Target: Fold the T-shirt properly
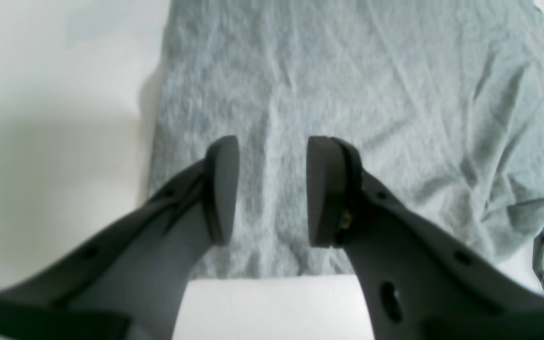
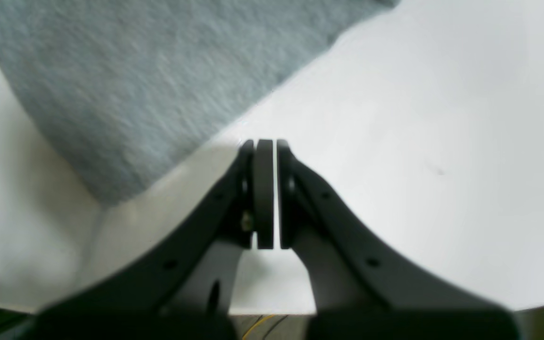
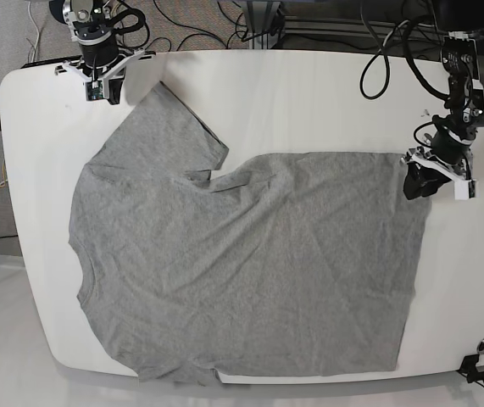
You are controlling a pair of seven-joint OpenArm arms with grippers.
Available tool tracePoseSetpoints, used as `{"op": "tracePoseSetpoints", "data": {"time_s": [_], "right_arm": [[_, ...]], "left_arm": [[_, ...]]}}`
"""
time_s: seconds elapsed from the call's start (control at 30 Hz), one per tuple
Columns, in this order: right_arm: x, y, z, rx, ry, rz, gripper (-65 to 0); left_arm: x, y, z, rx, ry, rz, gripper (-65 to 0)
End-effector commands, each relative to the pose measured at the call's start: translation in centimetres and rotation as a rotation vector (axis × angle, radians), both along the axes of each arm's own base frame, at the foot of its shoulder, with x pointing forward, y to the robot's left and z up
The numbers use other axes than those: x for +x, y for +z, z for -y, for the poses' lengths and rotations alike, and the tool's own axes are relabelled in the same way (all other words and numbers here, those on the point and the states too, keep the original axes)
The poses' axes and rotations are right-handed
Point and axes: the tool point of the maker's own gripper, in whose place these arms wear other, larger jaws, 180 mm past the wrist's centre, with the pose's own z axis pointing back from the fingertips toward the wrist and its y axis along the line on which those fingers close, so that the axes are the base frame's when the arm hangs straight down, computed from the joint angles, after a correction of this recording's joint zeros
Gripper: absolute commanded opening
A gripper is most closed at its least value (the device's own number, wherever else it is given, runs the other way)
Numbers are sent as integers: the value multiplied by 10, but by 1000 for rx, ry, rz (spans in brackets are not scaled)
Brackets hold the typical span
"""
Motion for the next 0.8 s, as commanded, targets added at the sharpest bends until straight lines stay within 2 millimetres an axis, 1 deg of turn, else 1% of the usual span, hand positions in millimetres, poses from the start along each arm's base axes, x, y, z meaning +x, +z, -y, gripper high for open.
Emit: {"op": "tracePoseSetpoints", "data": {"time_s": [0.0, 0.17, 0.23, 0.33, 0.37, 0.53, 0.57, 0.63, 0.67, 0.77], "right_arm": [[0, -2, 5, -4, -9, 8, -650], [-3, -13, 8, 0, -28, -17, -650], [-4, -18, 11, 1, -37, -33, -650], [-3, -20, 13, 0, -44, -39, -650], [-3, -20, 12, 0, -40, -42, -650], [-3, -18, 14, -6, -55, -39, -650], [-3, -18, 16, -11, -59, -39, -650], [-3, -18, 17, -14, -60, -40, -650], [-1, -16, 15, -12, -55, -32, -650], [-3, -16, 16, -13, -55, -32, -650]], "left_arm": [[8, 18, -8, 14, 9, 58, -429], [9, 18, -16, 25, 36, 57, -428], [8, 13, -20, 21, 48, 41, -429], [7, 0, -25, 3, 61, -6, -428], [6, -6, -27, -2, 65, -25, -427], [5, -16, -31, -24, 76, -64, -428], [3, -19, -31, -28, 74, -72, -429], [2, -22, -29, -40, 70, -82, -431], [1, -25, -28, -42, 68, -94, -433], [0, -29, -27, -54, 59, -101, -435]]}}
